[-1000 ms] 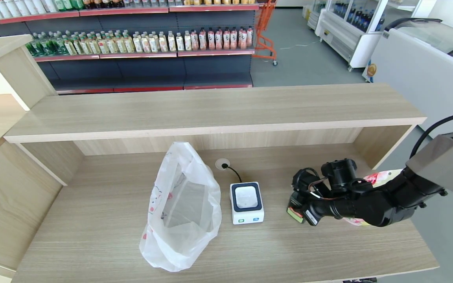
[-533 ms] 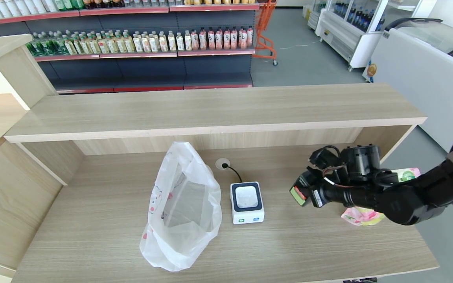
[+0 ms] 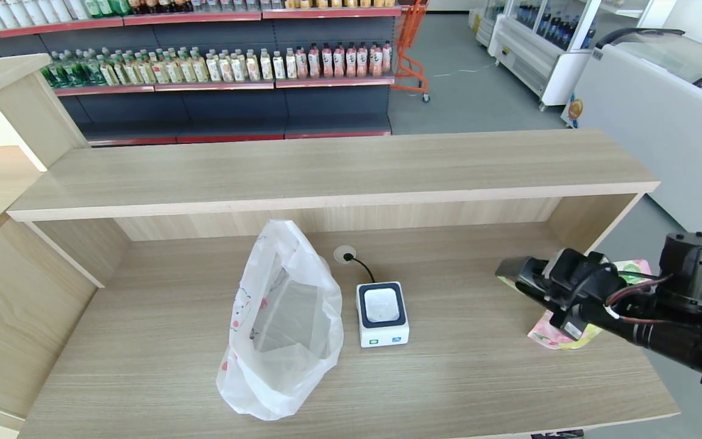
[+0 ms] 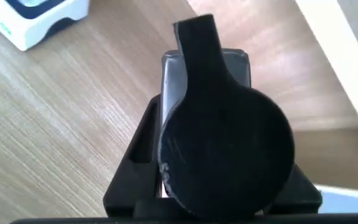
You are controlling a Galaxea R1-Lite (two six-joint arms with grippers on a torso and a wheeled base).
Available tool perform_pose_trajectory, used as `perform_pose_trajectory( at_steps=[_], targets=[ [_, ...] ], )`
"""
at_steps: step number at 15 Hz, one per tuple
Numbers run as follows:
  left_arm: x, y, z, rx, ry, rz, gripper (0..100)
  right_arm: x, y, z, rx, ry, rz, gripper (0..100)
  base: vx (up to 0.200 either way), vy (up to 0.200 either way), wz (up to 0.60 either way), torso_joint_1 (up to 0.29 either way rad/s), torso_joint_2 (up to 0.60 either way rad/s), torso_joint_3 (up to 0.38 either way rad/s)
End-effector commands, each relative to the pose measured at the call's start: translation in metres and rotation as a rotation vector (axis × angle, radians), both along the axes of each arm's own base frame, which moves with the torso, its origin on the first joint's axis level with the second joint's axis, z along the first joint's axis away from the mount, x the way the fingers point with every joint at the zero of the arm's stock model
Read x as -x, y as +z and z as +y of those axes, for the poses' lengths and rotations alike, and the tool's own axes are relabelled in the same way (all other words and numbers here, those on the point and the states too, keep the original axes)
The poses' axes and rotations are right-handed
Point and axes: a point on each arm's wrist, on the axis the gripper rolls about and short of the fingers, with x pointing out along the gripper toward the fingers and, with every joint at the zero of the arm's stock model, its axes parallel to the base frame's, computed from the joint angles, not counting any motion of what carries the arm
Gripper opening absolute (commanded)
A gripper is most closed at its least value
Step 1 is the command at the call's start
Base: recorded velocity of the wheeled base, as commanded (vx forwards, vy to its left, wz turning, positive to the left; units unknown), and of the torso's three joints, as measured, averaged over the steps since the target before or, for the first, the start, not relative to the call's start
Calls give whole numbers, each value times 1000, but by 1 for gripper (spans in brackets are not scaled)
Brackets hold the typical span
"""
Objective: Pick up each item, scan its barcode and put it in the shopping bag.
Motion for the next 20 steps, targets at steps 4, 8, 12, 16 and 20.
perform_pose_trajectory(
  at_steps=[4,8,12,16,20],
  targets=[
    [0,0,0,0,0,-1,100,22,-11,12,595,823,-516,0,0,0,0,0,0,0],
    [0,0,0,0,0,-1,100,40,-35,40,773,1192,-761,0,0,0,0,0,0,0],
    [0,0,0,0,0,-1,100,52,-27,51,754,1298,-1019,0,0,0,0,0,0,0],
    [0,0,0,0,0,-1,100,62,-15,56,725,1332,-1181,0,0,0,0,0,0,0],
    [0,0,0,0,0,-1,100,70,-6,59,716,1344,-1269,0,0,0,0,0,0,0]
  ],
)
